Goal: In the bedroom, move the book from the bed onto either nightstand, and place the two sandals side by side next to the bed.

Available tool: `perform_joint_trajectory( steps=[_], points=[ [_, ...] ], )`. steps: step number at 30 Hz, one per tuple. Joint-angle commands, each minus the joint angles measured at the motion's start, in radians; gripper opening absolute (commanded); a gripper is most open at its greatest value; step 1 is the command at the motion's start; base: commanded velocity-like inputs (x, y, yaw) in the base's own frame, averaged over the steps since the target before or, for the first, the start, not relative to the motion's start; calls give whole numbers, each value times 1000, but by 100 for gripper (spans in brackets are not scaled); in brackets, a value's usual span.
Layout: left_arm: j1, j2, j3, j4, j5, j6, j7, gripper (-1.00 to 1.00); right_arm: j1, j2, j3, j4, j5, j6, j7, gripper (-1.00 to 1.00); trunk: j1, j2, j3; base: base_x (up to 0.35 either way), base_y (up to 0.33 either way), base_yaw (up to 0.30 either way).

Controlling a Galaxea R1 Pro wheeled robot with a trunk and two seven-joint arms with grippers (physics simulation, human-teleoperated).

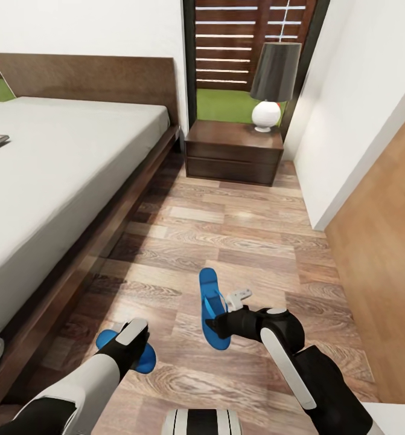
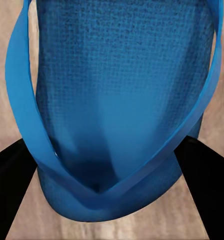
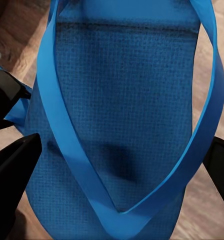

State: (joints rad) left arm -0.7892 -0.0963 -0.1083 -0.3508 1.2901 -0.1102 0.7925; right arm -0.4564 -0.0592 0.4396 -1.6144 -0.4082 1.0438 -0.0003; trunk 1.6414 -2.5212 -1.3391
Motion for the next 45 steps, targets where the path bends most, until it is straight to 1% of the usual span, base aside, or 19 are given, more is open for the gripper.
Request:
perform_joint_trajectory(
  steps=[1,6,8,12,17,21,29,31,33,34,36,39,45],
  points=[
    [-1,1,-6,-1,11,-8,4,-100,-1,-1,1,-1,0,3,1,-100,0,0,-1,61,0,0],
    [-6,11,-1,-8,21,0,5,-100,-1,-5,0,-1,0,3,0,-100,0,0,-1,30,0,0],
    [-9,16,-1,-40,23,36,6,-100,-1,-7,0,-1,0,3,0,-100,1,-1,-8,8,0,0],
    [-12,24,0,-69,18,74,13,-100,-1,-9,-1,-1,0,3,0,-100,3,-2,-24,4,0,0],
    [-13,53,2,-81,23,93,17,-100,-1,-10,0,-1,0,3,0,-100,5,-3,-43,1,0,0],
    [-15,60,1,-84,21,98,17,-100,-1,-10,0,-1,0,3,0,-100,7,-4,-59,0,0,0],
    [-30,53,-4,-86,10,85,29,-100,-1,-10,0,-1,0,3,0,-100,10,-6,-90,0,0,0],
    [-32,51,-6,-87,8,70,34,-100,-1,-10,0,-1,0,3,0,-100,11,-6,-97,0,0,0],
    [-34,47,-14,-87,-5,40,47,-100,-1,-10,0,-1,0,3,0,-100,12,-7,-105,0,0,0],
    [-35,43,-19,-87,-24,25,56,-100,-1,-10,1,-1,0,3,0,-100,13,-7,-109,0,0,0],
    [-37,40,-24,-88,-44,11,64,-100,-1,-10,1,-1,0,3,0,-100,13,-7,-117,0,0,0],
    [-39,37,-26,-89,-56,-4,69,-100,-1,-10,2,-1,0,3,0,-100,15,-8,-128,0,0,0],
    [-39,35,-27,-89,-61,-16,69,-100,-1,-10,3,-1,0,3,0,-100,18,-9,-152,0,0,0]
  ],
)
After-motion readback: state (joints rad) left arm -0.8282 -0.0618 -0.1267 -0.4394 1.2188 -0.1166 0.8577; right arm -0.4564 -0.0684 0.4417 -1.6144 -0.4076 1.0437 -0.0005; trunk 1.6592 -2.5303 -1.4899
